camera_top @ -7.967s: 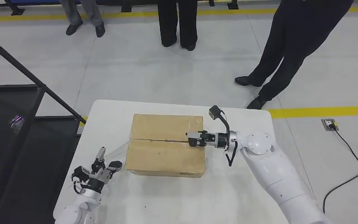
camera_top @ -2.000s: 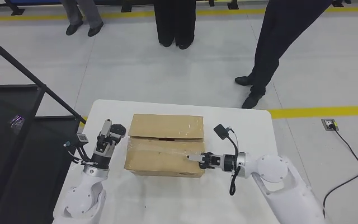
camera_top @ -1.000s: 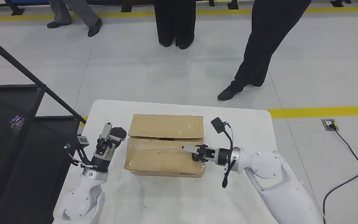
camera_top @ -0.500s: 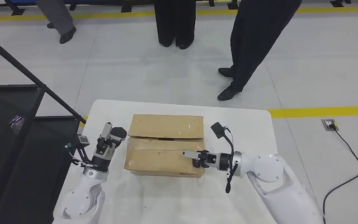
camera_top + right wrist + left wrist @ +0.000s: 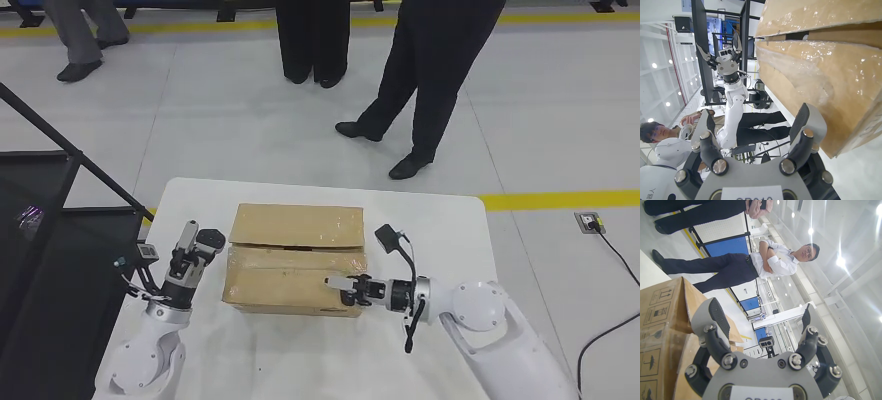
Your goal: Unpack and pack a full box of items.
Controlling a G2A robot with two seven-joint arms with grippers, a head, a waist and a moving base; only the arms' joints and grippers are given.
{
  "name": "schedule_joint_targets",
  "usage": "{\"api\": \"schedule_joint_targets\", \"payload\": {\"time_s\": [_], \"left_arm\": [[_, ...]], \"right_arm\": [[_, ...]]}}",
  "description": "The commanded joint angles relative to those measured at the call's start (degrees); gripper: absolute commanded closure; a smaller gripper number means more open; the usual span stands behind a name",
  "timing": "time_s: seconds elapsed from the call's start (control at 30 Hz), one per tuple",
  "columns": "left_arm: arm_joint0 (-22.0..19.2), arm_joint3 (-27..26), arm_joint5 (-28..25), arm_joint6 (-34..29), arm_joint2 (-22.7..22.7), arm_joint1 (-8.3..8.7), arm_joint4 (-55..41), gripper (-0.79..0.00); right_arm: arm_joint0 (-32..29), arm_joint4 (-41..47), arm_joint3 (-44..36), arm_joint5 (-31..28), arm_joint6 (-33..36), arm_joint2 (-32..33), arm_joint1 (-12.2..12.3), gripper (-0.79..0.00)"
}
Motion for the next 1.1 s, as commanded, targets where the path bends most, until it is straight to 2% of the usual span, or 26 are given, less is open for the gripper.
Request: {"api": "schedule_joint_targets", "payload": {"time_s": [0.0, 0.43, 0.87, 0.93, 1.07], "left_arm": [[0.2, -0.2, -0.1, -0.1, -0.1, 0.01, 0.0, -0.785], [1.1, -0.7, -0.7, 0.4, -0.8, -0.04, -0.6, -0.785], [0.9, -0.6, -0.9, 0.1, -0.9, -0.1, -1.0, -0.785], [0.9, -0.5, -1.0, 0.0, -0.8, -0.11, -1.0, -0.785], [0.7, -0.4, -0.9, -0.2, -0.8, -0.13, -1.2, -0.785]], "right_arm": [[1.1, 0.4, 1.4, 0.3, -0.2, -0.7, -0.2, -0.785], [6.7, 0.8, 8.0, 3.4, -2.2, -3.4, -1.1, -0.785], [7.1, -1.6, 6.2, 6.9, -1.8, -2.9, -0.8, -0.785], [7.2, -4.3, 4.5, 6.3, -1.6, -2.7, -0.5, -0.785], [6.7, -15.0, -0.1, 5.2, -1.5, -3.9, 0.2, -0.785]]}}
